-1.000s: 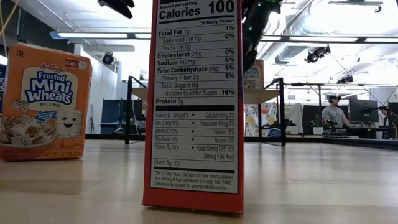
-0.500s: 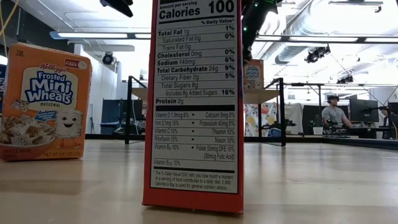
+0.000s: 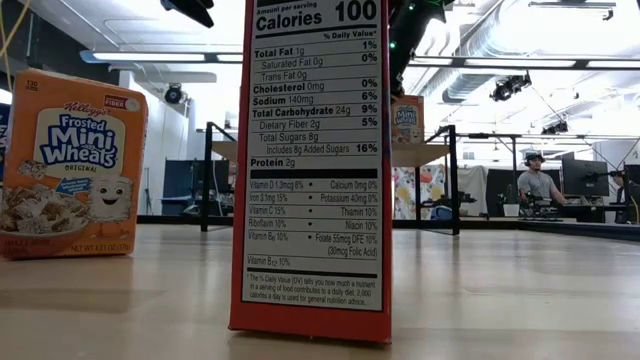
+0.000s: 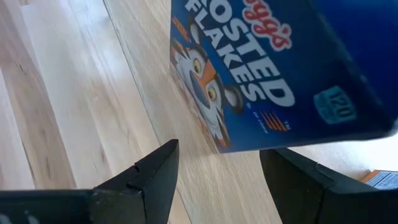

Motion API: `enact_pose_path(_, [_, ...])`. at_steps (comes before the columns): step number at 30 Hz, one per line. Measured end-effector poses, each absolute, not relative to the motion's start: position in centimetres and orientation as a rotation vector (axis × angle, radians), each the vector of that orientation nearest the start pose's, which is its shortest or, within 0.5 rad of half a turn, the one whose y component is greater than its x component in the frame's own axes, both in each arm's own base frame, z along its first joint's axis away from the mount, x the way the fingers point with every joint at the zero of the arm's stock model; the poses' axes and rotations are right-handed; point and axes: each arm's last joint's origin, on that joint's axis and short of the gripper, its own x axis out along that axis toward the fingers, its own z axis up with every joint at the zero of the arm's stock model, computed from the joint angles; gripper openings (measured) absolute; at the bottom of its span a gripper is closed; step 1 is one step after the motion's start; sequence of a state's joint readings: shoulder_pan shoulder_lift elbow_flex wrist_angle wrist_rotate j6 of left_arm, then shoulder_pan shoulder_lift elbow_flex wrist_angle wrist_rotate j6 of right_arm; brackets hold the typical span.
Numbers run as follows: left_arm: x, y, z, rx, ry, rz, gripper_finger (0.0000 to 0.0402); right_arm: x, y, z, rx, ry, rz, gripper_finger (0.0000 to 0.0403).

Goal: Stack cereal on shelf
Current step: Put the right blue cereal box on the shelf aligned with the other blue cereal box

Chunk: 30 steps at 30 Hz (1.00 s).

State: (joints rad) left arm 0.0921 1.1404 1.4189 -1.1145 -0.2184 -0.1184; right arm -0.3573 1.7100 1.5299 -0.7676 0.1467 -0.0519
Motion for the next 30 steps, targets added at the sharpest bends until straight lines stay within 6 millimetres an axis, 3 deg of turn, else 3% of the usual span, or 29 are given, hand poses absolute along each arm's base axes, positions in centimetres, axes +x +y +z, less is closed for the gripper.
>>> enact_pose_path(13, [19.2, 2.4, 39.7, -0.057, 0.819, 0.342, 0.0246, 33.0, -12.1, 34.0, 0.132, 1.022, -0.445, 0.0217])
enact_pose_path(18, [19.2, 2.4, 39.7, -0.058, 0.819, 0.342, 0.0246, 33.4, -10.7, 34.0, 0.164, 1.032, -0.332, 0.0217])
enact_pose_path(30, [19.2, 2.4, 39.7, -0.058, 0.819, 0.342, 0.0246, 35.3, -9.3, 34.1, 0.110, 0.934, -0.312, 0.0217])
